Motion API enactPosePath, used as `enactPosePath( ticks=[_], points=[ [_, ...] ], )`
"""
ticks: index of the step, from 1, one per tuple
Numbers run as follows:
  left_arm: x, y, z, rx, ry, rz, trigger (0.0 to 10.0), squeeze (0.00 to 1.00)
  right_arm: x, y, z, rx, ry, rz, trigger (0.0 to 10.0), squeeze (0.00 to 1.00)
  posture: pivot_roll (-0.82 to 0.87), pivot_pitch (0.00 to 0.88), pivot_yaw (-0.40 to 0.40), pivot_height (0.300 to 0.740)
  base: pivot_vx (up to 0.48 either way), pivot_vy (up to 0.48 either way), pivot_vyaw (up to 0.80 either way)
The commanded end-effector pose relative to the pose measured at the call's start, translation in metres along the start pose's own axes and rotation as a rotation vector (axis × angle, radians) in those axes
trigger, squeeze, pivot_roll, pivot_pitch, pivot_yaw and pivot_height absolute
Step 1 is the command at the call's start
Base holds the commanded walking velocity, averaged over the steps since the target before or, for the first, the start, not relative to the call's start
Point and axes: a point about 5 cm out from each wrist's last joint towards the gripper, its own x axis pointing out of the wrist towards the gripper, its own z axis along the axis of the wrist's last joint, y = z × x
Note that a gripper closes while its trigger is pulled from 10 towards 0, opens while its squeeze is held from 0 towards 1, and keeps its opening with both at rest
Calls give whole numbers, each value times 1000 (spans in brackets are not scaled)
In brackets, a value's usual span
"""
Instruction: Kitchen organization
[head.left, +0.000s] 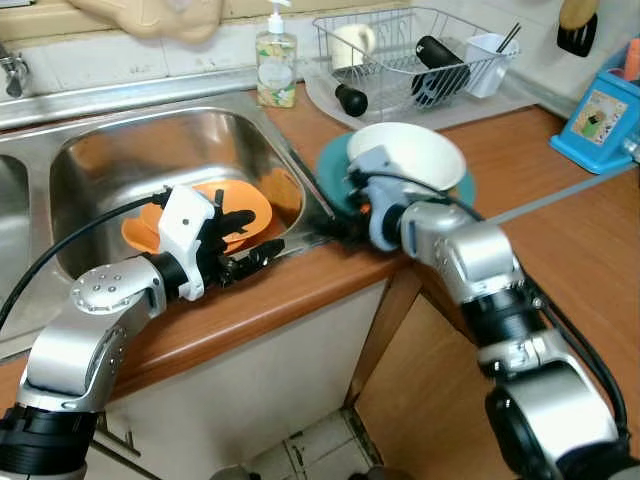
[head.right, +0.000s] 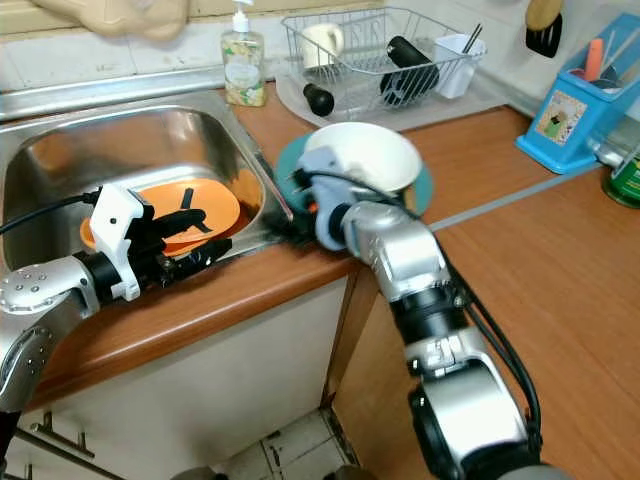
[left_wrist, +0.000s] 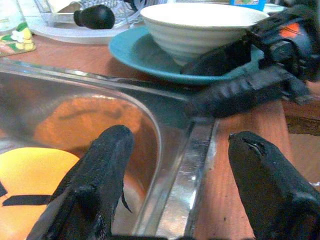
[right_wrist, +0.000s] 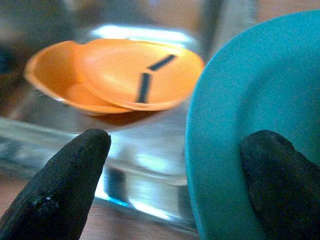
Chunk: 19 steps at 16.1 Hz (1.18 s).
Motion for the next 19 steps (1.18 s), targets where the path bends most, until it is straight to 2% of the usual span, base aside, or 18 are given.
enactPosePath(
  ticks=[1,5,8,10,12,13,14,15,16,19],
  points=[
    [1,4,5,21,-15,22,10000,0,-2,8,6,-33,-24,55,10000,0,-115,0,-26,740,0,0,0],
    [1,7,5,27,-17,67,10000,0,-8,16,11,-99,-85,111,10000,0,-115,0,-24,740,0,0,0],
    [4,7,5,23,-20,80,10000,0,-25,23,29,-159,-238,168,10000,0,-123,0,-19,740,0,0,0],
    [6,6,5,5,-36,95,10000,0,-40,30,47,-139,-354,219,10000,0,-129,0,-15,740,0,0,0],
    [6,7,4,-15,-42,119,10000,0,-49,31,59,-128,-430,206,10000,0,-134,0,-13,740,0,0,0],
    [10,8,7,-16,-71,168,10000,0,-59,26,74,-131,-503,130,10000,0,-137,0,-13,740,0,0,0],
    [11,8,8,-9,-87,187,10000,0,-62,23,77,-128,-518,105,10000,0,-137,0,-13,740,0,0,0],
    [15,5,11,-42,-140,202,10000,0,-72,15,83,-130,-550,37,10000,0,-141,0,-13,740,0,0,0],
    [17,3,14,-61,-177,212,10000,0,-80,9,85,-128,-566,-10,10000,0,-144,0,-16,740,0,0,0],
    [25,-10,14,-72,-203,178,10000,0,-104,-11,78,-125,-577,-198,10000,0,-157,0,-18,740,0,0,0]
  ],
)
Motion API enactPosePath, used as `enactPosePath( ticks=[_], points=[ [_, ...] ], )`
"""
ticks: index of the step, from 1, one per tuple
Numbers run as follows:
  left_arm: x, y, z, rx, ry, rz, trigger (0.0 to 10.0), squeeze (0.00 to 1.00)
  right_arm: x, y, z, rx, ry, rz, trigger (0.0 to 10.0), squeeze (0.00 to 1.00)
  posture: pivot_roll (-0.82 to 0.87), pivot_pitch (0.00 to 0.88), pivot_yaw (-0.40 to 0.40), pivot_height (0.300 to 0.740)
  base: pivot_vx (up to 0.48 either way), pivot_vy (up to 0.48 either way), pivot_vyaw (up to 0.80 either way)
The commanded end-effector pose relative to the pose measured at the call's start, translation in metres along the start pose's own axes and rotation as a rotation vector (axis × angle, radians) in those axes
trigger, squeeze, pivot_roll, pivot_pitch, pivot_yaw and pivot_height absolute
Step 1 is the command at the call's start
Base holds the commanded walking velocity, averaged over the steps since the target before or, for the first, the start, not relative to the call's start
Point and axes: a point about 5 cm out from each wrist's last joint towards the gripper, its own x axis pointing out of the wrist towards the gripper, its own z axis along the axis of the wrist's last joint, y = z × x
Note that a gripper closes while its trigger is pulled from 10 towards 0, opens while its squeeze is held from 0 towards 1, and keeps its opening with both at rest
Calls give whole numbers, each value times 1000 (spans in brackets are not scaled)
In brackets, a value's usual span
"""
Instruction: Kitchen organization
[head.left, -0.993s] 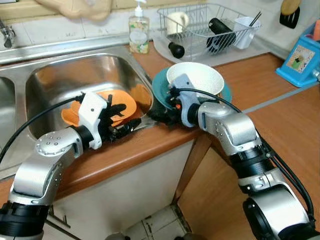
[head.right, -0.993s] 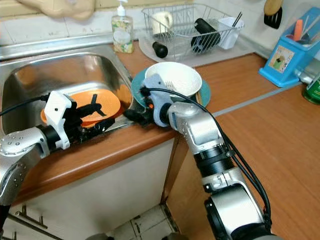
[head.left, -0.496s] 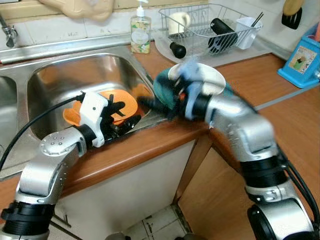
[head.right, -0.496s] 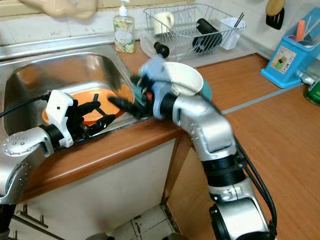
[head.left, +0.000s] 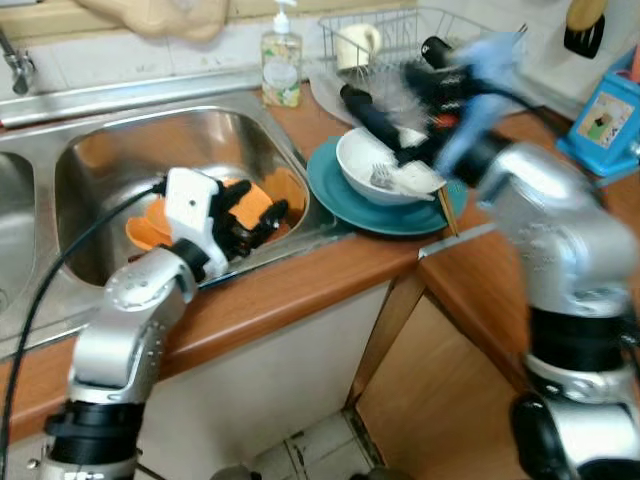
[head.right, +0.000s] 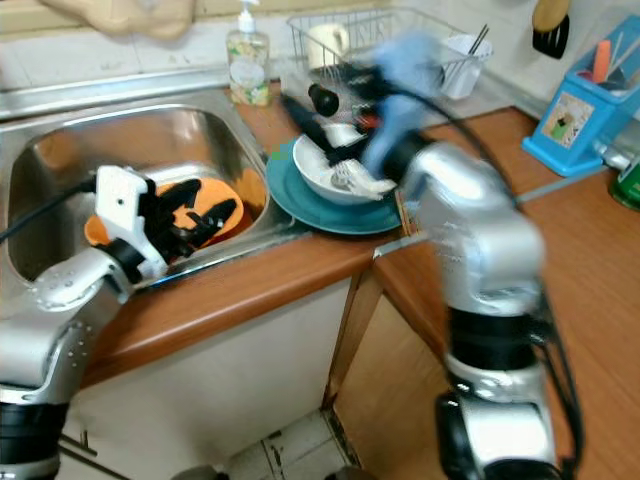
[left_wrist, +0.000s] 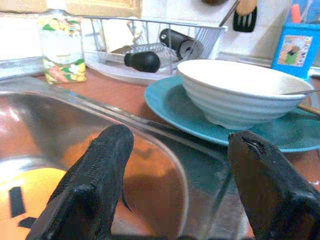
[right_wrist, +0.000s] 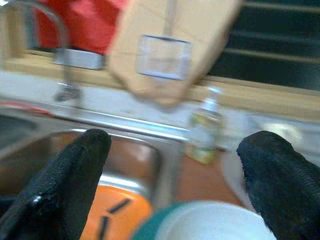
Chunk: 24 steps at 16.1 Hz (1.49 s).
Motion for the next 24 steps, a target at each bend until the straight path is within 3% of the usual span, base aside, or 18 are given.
enactPosePath(
  ticks=[1,7,11,15,24],
  points=[
    [0,-10,4,10,-19,-66,10000,0,-12,-7,-4,-18,34,-47,10000,0,-160,0,-17,740,0,0,0],
    [5,-31,-2,41,17,-182,10000,0,-53,-27,-33,-36,170,-224,10000,0,-175,0,-8,740,0,0,0],
    [0,-30,-4,18,34,-180,10000,0,-72,-25,-50,-7,245,-257,10000,0,-167,0,-12,740,0,0,0],
    [-2,-31,-6,24,46,-183,10000,0,-74,-23,-55,-2,267,-265,10000,0,-165,0,-10,740,0,0,0],
    [-3,-26,-7,51,55,-159,10000,0,-57,-19,-67,-22,308,-254,10000,0,-142,0,-19,740,0,0,0]
  ],
)
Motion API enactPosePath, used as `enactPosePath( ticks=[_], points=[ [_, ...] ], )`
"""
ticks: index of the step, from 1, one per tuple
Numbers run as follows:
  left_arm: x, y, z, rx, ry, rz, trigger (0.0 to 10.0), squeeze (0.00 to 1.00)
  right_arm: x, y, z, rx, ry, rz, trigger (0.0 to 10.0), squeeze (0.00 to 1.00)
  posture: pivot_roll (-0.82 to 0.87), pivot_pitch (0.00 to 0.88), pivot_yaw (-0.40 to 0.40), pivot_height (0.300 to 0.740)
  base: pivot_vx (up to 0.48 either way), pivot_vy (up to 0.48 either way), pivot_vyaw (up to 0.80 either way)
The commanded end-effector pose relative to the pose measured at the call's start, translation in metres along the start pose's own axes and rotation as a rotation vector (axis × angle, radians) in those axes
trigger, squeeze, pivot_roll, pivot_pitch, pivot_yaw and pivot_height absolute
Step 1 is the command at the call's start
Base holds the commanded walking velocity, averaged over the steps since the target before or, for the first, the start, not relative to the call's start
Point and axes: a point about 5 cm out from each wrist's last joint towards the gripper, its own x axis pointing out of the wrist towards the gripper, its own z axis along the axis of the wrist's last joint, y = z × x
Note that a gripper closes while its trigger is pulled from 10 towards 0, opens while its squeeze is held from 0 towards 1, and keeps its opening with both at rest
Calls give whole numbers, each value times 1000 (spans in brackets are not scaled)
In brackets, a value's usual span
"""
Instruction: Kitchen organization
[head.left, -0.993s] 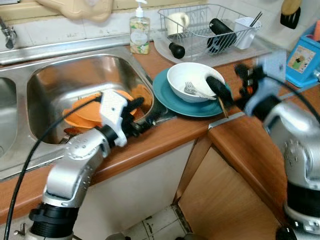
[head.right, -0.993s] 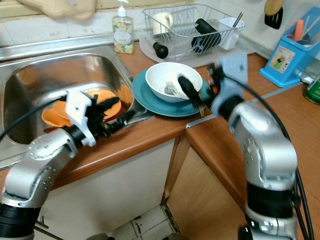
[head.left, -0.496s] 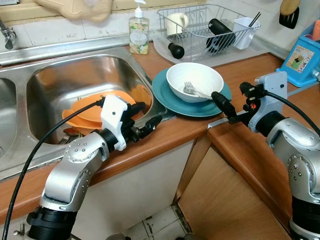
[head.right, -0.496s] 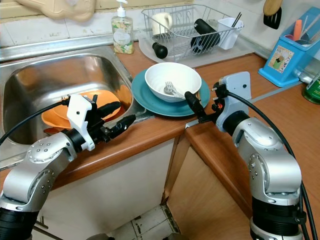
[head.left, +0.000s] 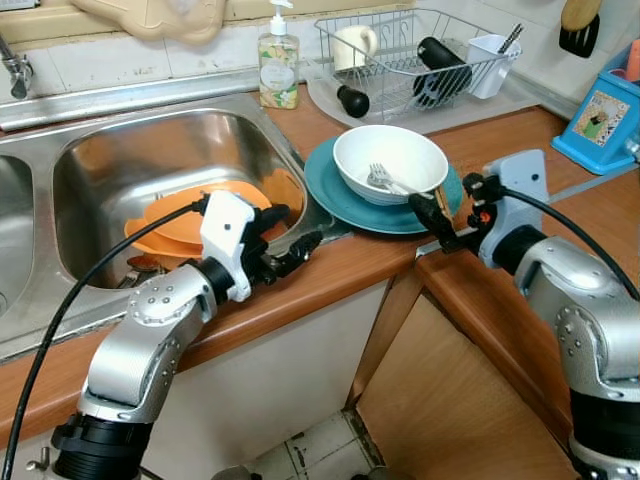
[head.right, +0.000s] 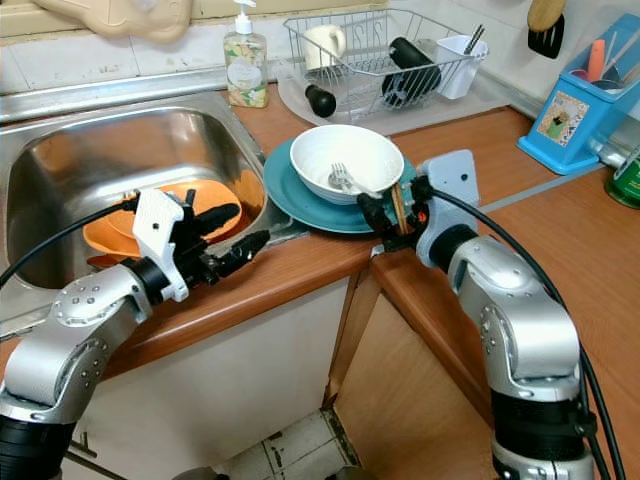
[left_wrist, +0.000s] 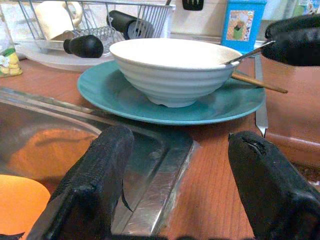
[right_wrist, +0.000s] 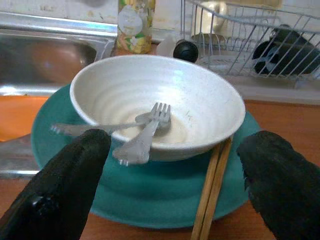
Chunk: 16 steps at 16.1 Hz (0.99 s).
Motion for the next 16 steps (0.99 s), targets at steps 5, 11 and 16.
enactPosePath(
  ticks=[5,11,16],
  points=[
    [-2,2,3,25,-3,16,10000,0,7,-4,0,56,-32,-21,0,0,-138,0,-19,740,0,0,0],
    [-2,0,3,19,-4,2,10000,0,16,-1,-4,128,-68,22,0,0,-136,0,-17,740,0,0,0],
    [-3,-6,3,2,-2,-57,10000,0,17,-2,-7,132,-65,28,0,0,-136,0,-18,740,0,0,0]
  ],
)
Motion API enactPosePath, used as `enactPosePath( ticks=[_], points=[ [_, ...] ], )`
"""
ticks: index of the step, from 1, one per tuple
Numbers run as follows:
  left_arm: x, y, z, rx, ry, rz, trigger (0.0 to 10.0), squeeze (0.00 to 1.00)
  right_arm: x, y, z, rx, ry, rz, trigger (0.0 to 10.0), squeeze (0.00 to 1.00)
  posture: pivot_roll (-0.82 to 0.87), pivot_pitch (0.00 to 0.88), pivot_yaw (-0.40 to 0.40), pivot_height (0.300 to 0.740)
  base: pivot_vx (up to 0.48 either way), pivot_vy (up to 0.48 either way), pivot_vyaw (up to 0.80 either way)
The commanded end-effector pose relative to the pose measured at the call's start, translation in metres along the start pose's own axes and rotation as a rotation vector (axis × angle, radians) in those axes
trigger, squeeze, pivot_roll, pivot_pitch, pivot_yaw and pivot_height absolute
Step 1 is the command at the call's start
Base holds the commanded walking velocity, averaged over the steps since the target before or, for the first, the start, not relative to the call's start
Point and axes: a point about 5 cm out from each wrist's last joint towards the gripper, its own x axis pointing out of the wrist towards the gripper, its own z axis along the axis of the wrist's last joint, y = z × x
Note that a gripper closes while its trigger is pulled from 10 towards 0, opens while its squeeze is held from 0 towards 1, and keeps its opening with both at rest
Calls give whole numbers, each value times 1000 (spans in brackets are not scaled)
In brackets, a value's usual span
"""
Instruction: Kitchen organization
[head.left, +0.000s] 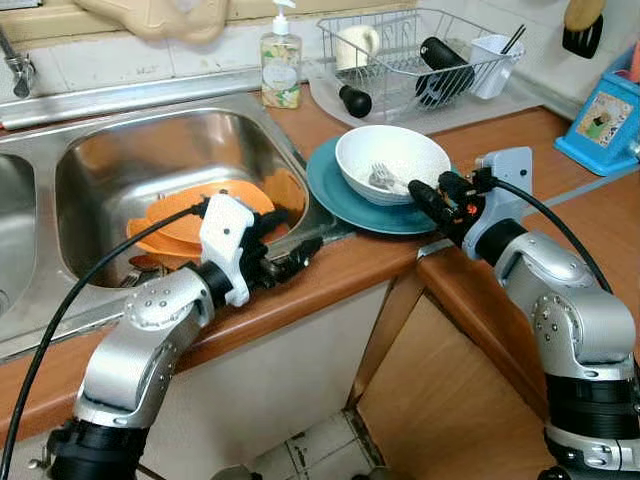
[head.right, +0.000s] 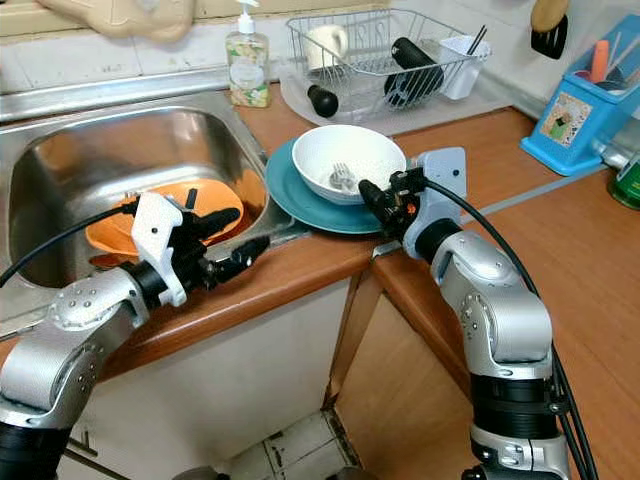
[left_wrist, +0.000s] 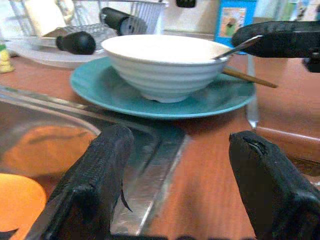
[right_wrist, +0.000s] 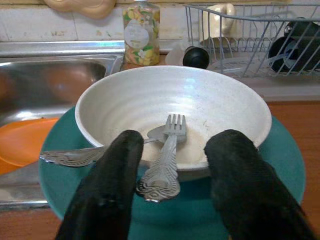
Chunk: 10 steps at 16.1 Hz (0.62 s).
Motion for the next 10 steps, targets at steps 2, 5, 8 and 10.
enactPosePath(
  ticks=[2,5,8,10],
  points=[
    [0,-3,4,12,-5,-25,10000,0,0,-4,2,7,-11,-4,0,0,-137,0,-14,740,0,0,0],
    [0,-3,4,13,-4,-26,10000,0,0,-5,2,6,-9,-9,0,0,-137,0,-14,740,0,0,0],
    [2,-3,5,11,-6,-25,10000,0,1,-7,3,2,-10,-14,0,0,-143,0,-18,740,0,0,0],
    [3,-3,6,7,-13,-19,10000,0,0,-9,6,-2,-16,-18,0,0,-146,0,-18,740,0,0,0]
  ],
)
